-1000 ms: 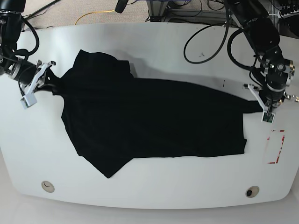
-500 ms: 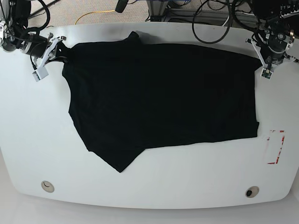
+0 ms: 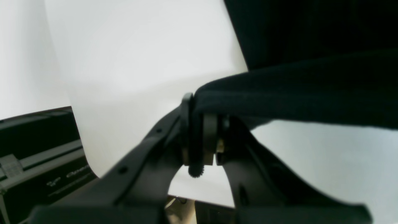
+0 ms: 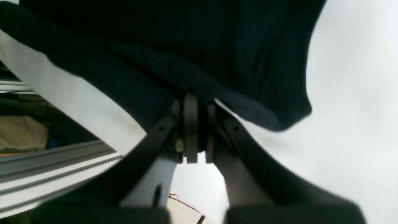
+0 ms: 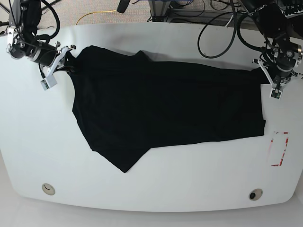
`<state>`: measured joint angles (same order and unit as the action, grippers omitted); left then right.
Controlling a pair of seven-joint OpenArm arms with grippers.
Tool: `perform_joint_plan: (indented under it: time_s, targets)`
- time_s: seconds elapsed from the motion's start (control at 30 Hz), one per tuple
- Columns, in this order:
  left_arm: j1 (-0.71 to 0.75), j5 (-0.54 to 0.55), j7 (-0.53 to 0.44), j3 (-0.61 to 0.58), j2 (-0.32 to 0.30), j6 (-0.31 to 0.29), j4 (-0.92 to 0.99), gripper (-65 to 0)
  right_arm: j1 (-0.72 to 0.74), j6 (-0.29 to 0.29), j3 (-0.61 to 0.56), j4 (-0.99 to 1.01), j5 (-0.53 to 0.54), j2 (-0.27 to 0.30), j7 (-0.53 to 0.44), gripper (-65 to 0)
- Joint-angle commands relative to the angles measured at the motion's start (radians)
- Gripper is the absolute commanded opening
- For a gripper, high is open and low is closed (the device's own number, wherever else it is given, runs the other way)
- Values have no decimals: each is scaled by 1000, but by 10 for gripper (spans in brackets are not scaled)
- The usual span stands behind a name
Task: Fold the T-shirt properly
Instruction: 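Drag the T-shirt back across the table and lay it flat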
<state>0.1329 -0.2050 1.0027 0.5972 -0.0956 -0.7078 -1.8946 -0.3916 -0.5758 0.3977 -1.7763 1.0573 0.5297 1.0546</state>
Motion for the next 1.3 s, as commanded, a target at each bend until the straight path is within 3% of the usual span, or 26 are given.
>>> perform_joint_plan:
  time_s: [0.0, 0.1, 0.43, 0.53, 0.7, 0.77, 0.87, 0.93, 1.03, 1.27]
  targets:
    - [-23, -11, -3, 5, -17, 10, 22, -646, 43, -8, 8, 11, -48, -4, -14, -650]
    - [-43, -11, -3, 4, -17, 10, 63, -646, 98, -10, 8, 56, -93, -41, -14, -650]
    - [-128, -11, -23, 4, -17, 10, 181, -640, 208, -8, 8, 129, -160, -84, -14, -640]
    - [-134, -12, -55, -21, -19, 10, 208, -639, 219, -5, 8, 160, -167, -89, -14, -560]
    - [-141, -11, -69, -102, -62, 10, 258, -628, 260, 0, 13, 229, -168, -87, -15, -361]
    - [-144, -9, -69, -138, -79, 10, 278, -572, 263, 0, 14, 237, -170, -85, -15, -306]
    - [-172, -6, -71, -151, -92, 10, 295, -426, 263, 0, 16, 229, -170, -84, -15, -243]
    - [-178, -6, -71, -151, -97, 10, 293, -276, 250, 0, 19, 191, -163, -82, -14, -212]
    - [-204, -6, -72, -158, -105, 10, 295, -124, 190, -6, 40, 125, -162, -84, -14, -200]
    - [-266, -3, -75, -184, -149, 10, 292, -118, 93, -8, 155, 76, -148, -173, -14, -197]
